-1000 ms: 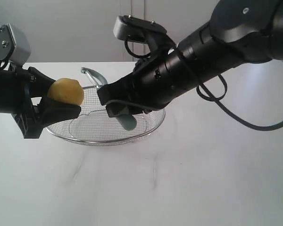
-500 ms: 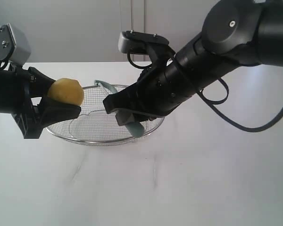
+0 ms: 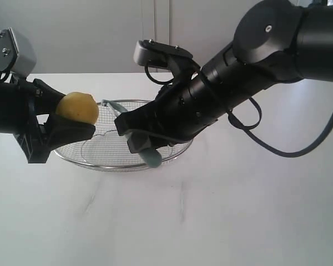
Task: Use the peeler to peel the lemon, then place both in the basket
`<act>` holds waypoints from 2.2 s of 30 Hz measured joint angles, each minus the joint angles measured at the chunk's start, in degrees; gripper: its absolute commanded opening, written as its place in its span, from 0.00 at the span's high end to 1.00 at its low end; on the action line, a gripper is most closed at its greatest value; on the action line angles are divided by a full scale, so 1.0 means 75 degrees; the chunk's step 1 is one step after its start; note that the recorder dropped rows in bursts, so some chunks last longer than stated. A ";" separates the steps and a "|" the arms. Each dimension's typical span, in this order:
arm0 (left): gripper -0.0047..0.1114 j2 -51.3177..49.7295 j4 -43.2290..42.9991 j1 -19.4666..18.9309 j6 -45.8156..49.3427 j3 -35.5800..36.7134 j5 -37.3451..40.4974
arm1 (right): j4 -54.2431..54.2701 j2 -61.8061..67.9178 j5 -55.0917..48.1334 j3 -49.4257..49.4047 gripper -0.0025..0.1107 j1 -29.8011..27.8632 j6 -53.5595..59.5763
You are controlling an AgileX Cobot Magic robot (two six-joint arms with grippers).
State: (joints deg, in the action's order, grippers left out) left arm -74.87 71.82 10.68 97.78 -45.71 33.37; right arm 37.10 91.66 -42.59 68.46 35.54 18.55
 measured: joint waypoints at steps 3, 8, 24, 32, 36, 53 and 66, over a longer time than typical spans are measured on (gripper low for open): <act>0.96 0.0000 0.0000 0.0000 0.0000 0.0000 0.0000 | 0.0116 0.0000 -0.0081 0.0000 0.98 0.0000 0.0163; 0.96 0.0000 0.0000 0.0000 0.0000 0.0000 0.0000 | 0.0201 0.0000 -0.0144 0.0000 0.98 0.0000 0.0275; 0.96 0.0000 0.0000 0.0000 0.0000 0.0000 0.0000 | 0.1362 0.0377 -0.0468 0.0000 0.98 0.0000 0.1260; 0.96 0.0000 0.0000 0.0000 0.0000 0.0000 0.0000 | 0.1392 0.0362 -0.0499 0.0000 0.98 0.0000 0.1342; 0.96 0.0000 0.0000 0.0000 0.0000 0.0000 0.0000 | 0.1378 0.0195 -0.0439 0.0000 0.98 0.0000 0.1342; 0.96 0.0000 0.0000 0.0000 0.0000 0.0000 0.0000 | 0.0854 -0.0332 0.0008 0.0000 0.98 0.0000 0.0934; 0.96 0.0000 0.0000 0.0000 0.0000 0.0000 0.0000 | 0.0823 -0.0456 0.0087 0.0000 0.98 0.0000 0.0922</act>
State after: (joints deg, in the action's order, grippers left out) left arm -74.87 71.82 10.68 97.78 -45.71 33.37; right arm 43.28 88.23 -41.93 68.46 35.54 25.46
